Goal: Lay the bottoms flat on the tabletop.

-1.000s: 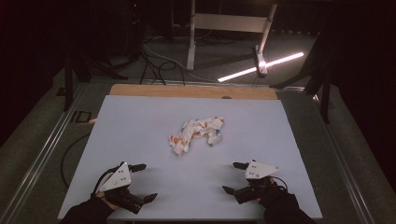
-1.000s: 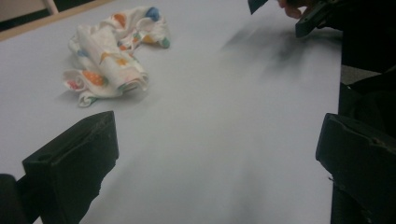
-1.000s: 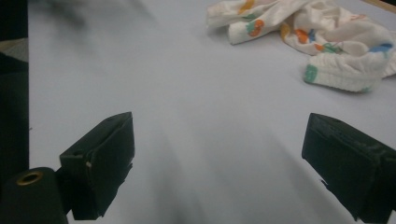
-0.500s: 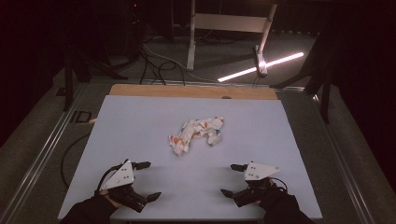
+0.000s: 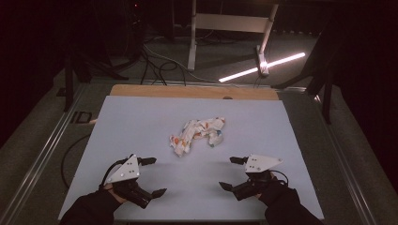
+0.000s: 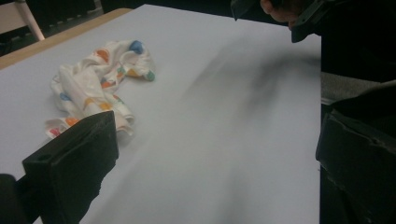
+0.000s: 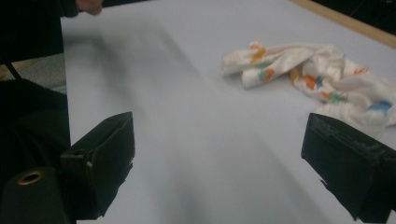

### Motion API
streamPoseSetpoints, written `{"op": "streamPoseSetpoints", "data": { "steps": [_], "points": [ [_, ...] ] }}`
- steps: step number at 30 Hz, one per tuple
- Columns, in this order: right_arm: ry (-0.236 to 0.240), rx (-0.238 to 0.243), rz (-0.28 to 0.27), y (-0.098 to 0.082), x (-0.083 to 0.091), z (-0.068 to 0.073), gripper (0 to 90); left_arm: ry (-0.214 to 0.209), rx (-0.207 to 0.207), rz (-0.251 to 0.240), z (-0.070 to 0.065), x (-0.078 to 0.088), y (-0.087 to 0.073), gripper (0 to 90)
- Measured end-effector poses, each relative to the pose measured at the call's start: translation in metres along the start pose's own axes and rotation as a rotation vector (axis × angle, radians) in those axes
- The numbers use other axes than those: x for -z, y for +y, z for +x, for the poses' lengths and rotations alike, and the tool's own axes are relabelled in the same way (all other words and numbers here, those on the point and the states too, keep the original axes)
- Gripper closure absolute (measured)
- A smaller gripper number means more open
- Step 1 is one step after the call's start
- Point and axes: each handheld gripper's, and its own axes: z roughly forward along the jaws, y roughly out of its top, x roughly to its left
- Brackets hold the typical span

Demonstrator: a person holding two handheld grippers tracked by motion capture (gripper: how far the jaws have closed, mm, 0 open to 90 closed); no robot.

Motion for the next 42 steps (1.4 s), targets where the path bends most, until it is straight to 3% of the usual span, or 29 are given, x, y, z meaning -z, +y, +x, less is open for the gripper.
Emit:
{"op": "streamPoseSetpoints", "data": {
  "steps": [6, 19, 27, 32, 42],
  "points": [
    [-0.022, 0.013, -0.038, 0.015, 0.002, -0.007, 10.0, 0.005, 0.007, 0.01, 0.007, -0.003, 0.004, 0.0],
    [-0.061, 0.022, -0.06, 0.04, -0.007, -0.025, 10.0, 0.035, 0.017, -0.003, 0.024, -0.005, 0.019, 0.0],
    [-0.087, 0.014, -0.056, 0.052, -0.021, -0.037, 10.1, 0.056, 0.023, 0.002, 0.035, -0.012, 0.026, 0.0],
    [-0.1, 0.006, -0.047, 0.056, -0.033, -0.047, 10.1, 0.068, 0.055, -0.001, 0.043, -0.019, 0.027, 0.0],
    [-0.11, -0.056, -0.039, 0.061, -0.058, -0.058, 10.0, 0.106, 0.058, 0.02, 0.056, -0.043, 0.029, 0.0]
  ]
}}
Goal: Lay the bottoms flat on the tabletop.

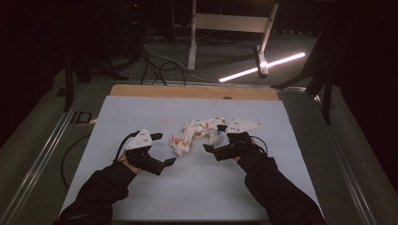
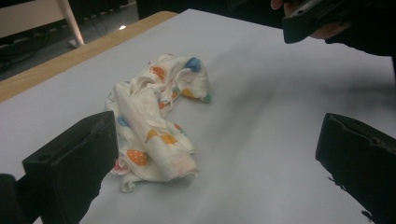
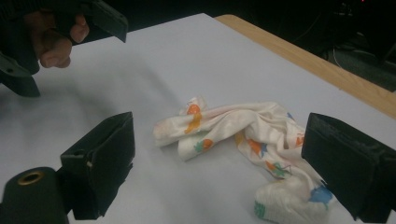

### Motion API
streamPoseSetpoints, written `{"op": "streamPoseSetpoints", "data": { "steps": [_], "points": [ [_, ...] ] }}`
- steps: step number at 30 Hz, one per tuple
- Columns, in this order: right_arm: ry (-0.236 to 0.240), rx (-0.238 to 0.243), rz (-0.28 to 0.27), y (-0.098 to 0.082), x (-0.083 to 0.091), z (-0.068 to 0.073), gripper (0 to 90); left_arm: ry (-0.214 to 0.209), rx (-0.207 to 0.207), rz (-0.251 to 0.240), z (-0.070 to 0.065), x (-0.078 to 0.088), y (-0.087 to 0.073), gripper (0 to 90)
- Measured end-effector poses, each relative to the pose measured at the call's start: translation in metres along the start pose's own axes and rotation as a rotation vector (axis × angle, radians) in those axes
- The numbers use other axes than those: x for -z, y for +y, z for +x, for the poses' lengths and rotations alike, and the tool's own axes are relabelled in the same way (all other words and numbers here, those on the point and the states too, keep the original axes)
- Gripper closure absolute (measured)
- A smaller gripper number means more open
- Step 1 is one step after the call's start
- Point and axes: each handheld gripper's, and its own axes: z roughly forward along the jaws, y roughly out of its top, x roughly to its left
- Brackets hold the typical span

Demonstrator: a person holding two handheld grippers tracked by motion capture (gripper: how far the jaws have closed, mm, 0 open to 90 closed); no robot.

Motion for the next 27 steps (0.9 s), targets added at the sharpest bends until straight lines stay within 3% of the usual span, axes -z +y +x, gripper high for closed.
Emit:
{"op": "streamPoseSetpoints", "data": {
  "steps": [7, 14, 16, 19, 22, 27],
  "points": [
    [-0.019, -0.028, 0.045, -0.004, -0.017, 0.001, 10.0, 0.023, -0.01, 0.023, 0.011, -0.016, -0.001, 0.0],
    [-0.011, -0.059, 0.086, -0.014, -0.04, 0.005, 14.9, 0.097, -0.059, 0.053, 0.03, -0.037, -0.01, 1.3],
    [-0.014, -0.071, 0.109, -0.017, -0.047, 0.006, 18.4, 0.093, -0.04, 0.088, 0.034, -0.041, -0.012, 1.9],
    [-0.008, -0.084, 0.135, -0.023, -0.058, 0.006, 21.8, 0.099, -0.013, 0.096, 0.04, -0.048, -0.016, 3.3],
    [-0.016, -0.103, 0.163, -0.027, -0.068, 0.007, 26.5, 0.144, -0.01, 0.119, 0.048, -0.054, -0.02, 5.5],
    [-0.027, -0.122, 0.188, -0.031, -0.083, 0.008, 32.9, 0.141, 0.018, 0.113, 0.061, -0.059, -0.024, 15.2]
  ]
}}
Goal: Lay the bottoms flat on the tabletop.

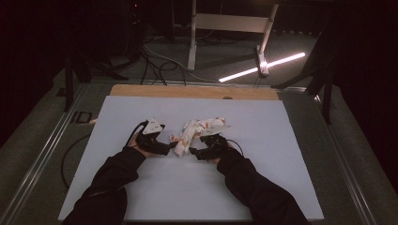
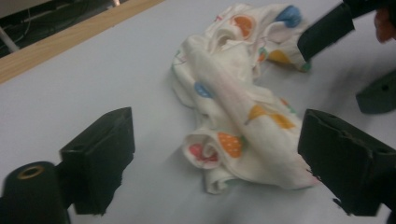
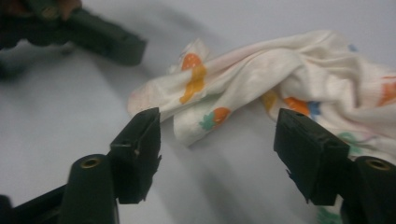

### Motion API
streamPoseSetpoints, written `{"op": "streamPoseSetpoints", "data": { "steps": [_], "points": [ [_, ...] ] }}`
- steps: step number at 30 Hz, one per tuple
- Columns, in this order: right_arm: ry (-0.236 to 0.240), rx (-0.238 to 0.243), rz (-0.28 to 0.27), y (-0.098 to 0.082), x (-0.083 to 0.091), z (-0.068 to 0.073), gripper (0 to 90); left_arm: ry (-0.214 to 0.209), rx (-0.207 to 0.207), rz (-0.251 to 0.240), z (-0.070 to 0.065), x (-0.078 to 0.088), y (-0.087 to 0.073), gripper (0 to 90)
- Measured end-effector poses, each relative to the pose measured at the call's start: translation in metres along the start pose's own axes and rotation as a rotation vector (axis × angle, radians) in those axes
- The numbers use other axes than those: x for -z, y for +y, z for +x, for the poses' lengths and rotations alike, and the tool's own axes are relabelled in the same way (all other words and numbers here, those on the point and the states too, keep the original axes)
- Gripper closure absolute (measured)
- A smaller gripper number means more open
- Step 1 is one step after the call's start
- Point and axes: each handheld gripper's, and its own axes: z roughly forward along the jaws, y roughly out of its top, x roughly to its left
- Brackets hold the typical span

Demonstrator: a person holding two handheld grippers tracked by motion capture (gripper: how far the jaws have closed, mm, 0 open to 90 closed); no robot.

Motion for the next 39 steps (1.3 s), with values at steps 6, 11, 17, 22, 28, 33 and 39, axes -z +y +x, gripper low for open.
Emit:
{"op": "streamPoseSetpoints", "data": {
  "steps": [6, 11, 17, 22, 28, 33, 39],
  "points": [
    [-0.004, 0.005, 0.046, -0.004, -0.017, 0.006, 38.9, -0.043, 0.03, 0.029, 0.007, -0.011, -0.003, 19.0],
    [-0.009, 0.005, 0.069, -0.004, -0.027, 0.009, 44.5, -0.09, 0.023, 0.112, 0.007, -0.022, -0.006, 27.3],
    [-0.019, 0.017, 0.094, -0.003, -0.035, 0.01, 55.8, -0.114, 0.027, 0.156, 0.008, -0.028, -0.006, 48.7],
    [-0.019, 0.017, 0.109, -0.003, -0.036, 0.01, 67.8, -0.107, 0.039, 0.172, 0.01, -0.03, -0.008, 64.6],
    [-0.022, 0.034, 0.113, -0.003, -0.036, 0.011, 77.1, -0.115, 0.06, 0.158, 0.011, -0.03, -0.005, 79.8],
    [-0.012, 0.042, 0.118, -0.002, -0.032, 0.011, 84.1, -0.094, 0.057, 0.143, 0.01, -0.026, -0.002, 85.3],
    [-0.002, 0.05, 0.114, -0.002, -0.022, 0.008, 85.9, -0.074, 0.074, 0.133, 0.014, -0.02, 0.0, 86.4]
  ]
}}
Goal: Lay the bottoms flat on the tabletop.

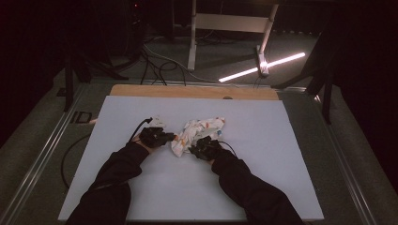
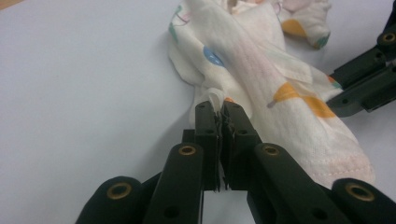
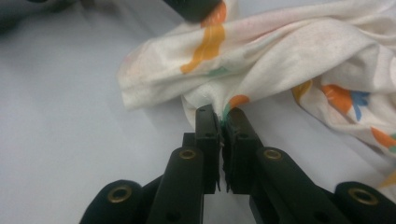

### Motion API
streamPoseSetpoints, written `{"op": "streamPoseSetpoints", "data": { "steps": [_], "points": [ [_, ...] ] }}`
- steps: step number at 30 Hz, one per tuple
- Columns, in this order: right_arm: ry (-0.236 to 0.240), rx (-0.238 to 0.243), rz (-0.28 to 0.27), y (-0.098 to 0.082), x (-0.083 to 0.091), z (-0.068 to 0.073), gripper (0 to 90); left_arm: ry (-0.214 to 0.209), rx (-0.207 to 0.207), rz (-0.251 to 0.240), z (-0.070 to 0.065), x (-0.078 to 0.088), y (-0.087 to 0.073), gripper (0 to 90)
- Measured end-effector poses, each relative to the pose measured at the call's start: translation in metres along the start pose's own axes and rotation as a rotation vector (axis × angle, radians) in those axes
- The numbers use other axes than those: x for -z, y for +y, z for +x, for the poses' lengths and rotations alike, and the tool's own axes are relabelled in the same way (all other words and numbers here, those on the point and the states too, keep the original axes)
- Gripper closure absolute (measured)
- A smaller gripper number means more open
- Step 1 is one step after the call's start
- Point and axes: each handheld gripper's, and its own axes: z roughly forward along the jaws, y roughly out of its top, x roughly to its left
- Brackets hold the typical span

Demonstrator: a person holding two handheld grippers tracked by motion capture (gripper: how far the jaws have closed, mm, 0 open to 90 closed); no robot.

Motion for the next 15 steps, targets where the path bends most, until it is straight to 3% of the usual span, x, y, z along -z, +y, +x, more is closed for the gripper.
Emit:
{"op": "streamPoseSetpoints", "data": {
  "steps": [4, 13, 15],
  "points": [
    [0.0, 0.046, 0.018, -0.003, 0.007, -0.001, 86.1, 0.007, 0.005, -0.001, 0.003, 0.006, 0.001, 86.6],
    [-0.002, 0.044, 0.032, -0.016, 0.024, -0.003, 86.4, 0.021, 0.007, 0.003, 0.005, 0.023, -0.006, 86.6],
    [-0.007, 0.072, 0.038, -0.019, 0.03, -0.002, 86.4, 0.022, 0.004, 0.005, 0.006, 0.025, -0.007, 86.6]
  ]
}}
